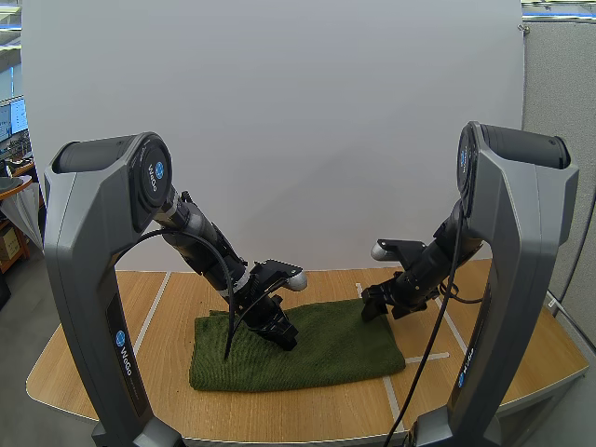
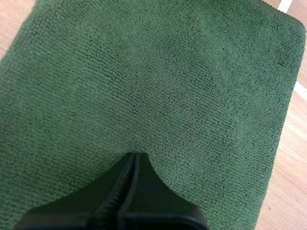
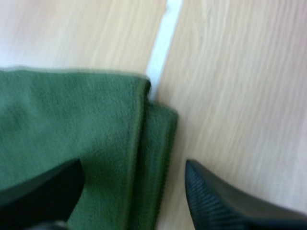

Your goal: Fold the towel

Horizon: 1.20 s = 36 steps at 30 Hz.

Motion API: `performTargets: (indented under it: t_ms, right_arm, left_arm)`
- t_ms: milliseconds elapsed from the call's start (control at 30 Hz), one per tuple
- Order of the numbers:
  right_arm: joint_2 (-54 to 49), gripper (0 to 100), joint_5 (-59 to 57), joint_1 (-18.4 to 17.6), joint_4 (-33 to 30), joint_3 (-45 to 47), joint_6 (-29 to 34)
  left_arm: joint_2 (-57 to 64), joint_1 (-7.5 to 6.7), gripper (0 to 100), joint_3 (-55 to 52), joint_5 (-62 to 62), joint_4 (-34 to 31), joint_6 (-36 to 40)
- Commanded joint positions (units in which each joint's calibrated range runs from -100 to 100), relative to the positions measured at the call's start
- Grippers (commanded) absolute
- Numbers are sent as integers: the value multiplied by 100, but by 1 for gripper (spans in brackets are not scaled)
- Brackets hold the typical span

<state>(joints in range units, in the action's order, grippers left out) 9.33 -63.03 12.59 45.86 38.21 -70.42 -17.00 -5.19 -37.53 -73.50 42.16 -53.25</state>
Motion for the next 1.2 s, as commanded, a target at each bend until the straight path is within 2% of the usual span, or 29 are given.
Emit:
performTargets:
  t_ms: [0, 100, 267, 467, 567, 600, 667, 733, 867, 900, 1167]
  right_arm:
    - [223, 100, -60, 32, -31, 25, 5]
    - [295, 100, -342, 32, 57, 25, -35]
    - [295, 100, -1454, 32, 349, 25, -187]
    - [295, 100, -2271, 32, 328, 25, -187]
    - [295, 95, -2593, 32, 319, 25, -211]
    - [295, 91, -2633, 32, 319, 25, -239]
    - [295, 75, -2706, 32, 319, 25, -262]
    - [295, 55, -2715, 32, 319, 25, -262]
    - [295, 9, -2715, 32, 366, 25, -262]
    - [295, 0, -2715, 32, 382, 25, -262]
    - [-190, 0, -2808, 32, 553, 25, -353]
  left_arm:
    - [-31, -18, 0, -22, 128, 90, -33]
    - [-31, -18, 0, -22, 128, 90, -24]
    - [-31, -18, 0, -22, 185, 90, -24]
    - [-31, -18, 0, -22, 204, 90, -24]
    - [-31, -18, 0, -22, 204, 90, -24]
    - [-31, -18, 0, -22, 204, 90, -24]
    - [-31, -18, 0, -22, 204, 90, -24]
    - [-31, -18, 0, -22, 204, 90, -24]
    - [-31, -18, 0, -22, 200, 90, -14]
    - [-31, -18, 0, -22, 200, 90, -14]
    - [20, -18, 0, -22, 200, 90, 17]
